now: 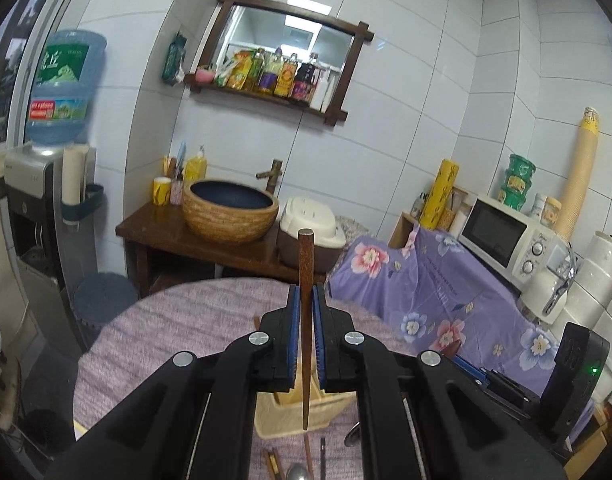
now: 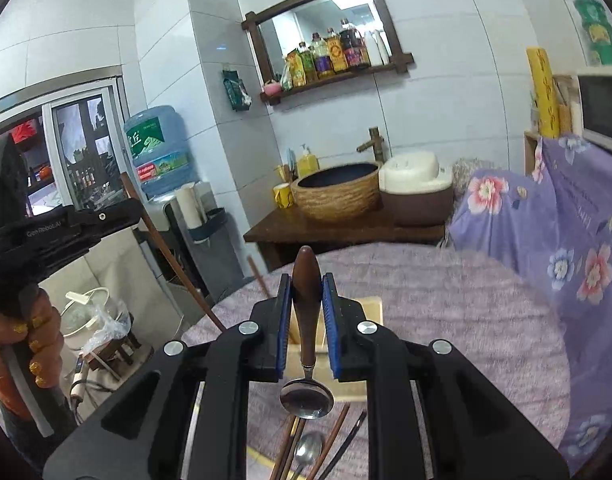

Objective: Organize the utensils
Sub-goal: 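Carry the brown-handled spoon with the right tool while the left tool carries the chopstick to the holder, then lower the spoon into the holder and open the right tool while the left tool releases the chopstick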

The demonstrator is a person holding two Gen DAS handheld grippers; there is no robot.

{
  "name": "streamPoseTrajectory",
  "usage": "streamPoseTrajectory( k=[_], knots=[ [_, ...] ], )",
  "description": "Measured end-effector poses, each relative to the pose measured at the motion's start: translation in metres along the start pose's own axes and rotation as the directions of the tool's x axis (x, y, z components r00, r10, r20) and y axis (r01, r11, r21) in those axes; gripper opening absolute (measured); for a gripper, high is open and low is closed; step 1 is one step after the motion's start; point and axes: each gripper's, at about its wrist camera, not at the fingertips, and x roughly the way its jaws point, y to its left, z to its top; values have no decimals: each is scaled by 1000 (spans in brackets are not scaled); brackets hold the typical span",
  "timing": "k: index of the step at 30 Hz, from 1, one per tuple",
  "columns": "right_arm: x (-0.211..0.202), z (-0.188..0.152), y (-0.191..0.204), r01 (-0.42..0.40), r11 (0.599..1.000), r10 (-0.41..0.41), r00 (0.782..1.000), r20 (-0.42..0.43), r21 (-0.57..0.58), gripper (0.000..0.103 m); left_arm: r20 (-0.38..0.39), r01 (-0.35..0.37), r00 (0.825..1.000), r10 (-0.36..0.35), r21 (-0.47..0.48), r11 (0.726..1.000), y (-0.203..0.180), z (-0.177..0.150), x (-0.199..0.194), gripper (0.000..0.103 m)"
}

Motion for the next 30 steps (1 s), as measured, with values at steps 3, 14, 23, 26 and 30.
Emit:
streamPoseTrajectory(
  k=[3,14,23,26,30],
  knots=[
    [13,23,5,33,999,-32,999,28,-36,16,32,-20,999,19,12,1000,-8,19,10,8],
    [84,-9,-11,141,987,-143,989,-28,-80,16,-53,-88,994,91,50,995,-4,-25,80,8],
    [114,-61,-19,144,986,-153,981,-120,-80,16,-157,-99,982,108,66,993,5,-77,111,8],
    [120,-70,-20,144,987,-153,979,-136,-73,17,-179,-110,977,118,54,992,11,-88,119,7],
    [118,-72,-21,144,987,-152,981,-125,-71,17,-202,-107,973,113,41,993,14,-93,123,7]
  ],
)
